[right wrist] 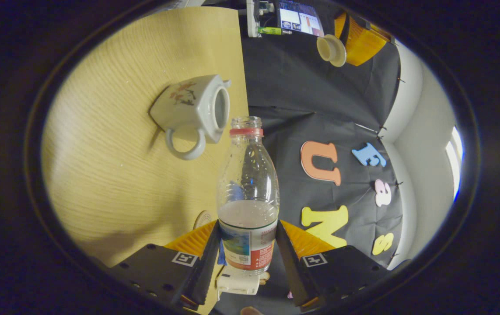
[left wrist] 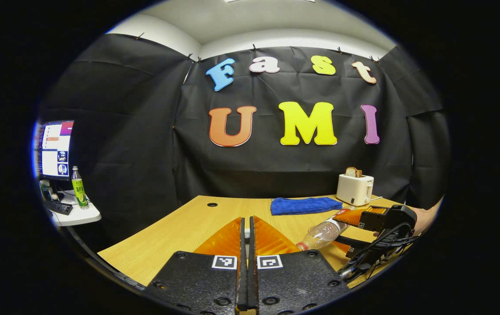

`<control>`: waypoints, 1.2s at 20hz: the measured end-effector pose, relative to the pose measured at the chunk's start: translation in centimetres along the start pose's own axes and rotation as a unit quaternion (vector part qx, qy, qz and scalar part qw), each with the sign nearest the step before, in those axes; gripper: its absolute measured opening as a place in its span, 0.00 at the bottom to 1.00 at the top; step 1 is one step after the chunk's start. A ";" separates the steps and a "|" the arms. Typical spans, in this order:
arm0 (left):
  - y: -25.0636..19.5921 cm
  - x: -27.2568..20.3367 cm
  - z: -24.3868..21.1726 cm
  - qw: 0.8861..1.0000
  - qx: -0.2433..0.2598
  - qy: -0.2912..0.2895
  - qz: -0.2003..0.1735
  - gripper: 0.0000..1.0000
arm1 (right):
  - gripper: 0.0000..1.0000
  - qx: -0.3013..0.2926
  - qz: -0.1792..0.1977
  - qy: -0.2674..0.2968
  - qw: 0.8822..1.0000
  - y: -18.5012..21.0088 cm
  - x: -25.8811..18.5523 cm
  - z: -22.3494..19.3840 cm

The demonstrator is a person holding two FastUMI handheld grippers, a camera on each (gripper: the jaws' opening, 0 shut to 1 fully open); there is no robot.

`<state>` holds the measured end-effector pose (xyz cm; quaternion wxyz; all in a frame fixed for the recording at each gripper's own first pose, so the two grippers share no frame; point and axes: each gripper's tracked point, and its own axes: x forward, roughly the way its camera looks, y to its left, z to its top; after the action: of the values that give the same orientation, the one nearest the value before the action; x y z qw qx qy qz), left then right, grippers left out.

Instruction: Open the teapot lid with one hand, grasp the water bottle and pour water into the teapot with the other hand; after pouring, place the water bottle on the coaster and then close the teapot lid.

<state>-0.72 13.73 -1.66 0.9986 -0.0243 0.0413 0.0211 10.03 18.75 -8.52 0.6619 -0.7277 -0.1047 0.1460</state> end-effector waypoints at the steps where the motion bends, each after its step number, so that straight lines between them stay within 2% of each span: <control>1: 0.1 -0.1 0.0 1.000 0.000 0.000 0.000 0.03 | 0.71 -0.010 -0.004 -0.001 1.000 -0.4 0.0 0.0; 10: -0.1 -0.2 0.2 1.000 -0.002 0.000 -0.007 0.02 | 0.71 -0.068 -0.025 -0.012 0.997 -1.4 -0.1 0.2; 24: -0.1 -0.3 0.2 1.000 -0.002 0.001 -0.008 0.02 | 0.71 -0.112 -0.043 -0.021 0.993 -3.4 -0.2 1.0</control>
<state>-0.99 13.66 -1.41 0.9987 -0.0265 0.0424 0.0135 9.63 19.91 -5.19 0.5794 -0.7891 -0.1650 0.1202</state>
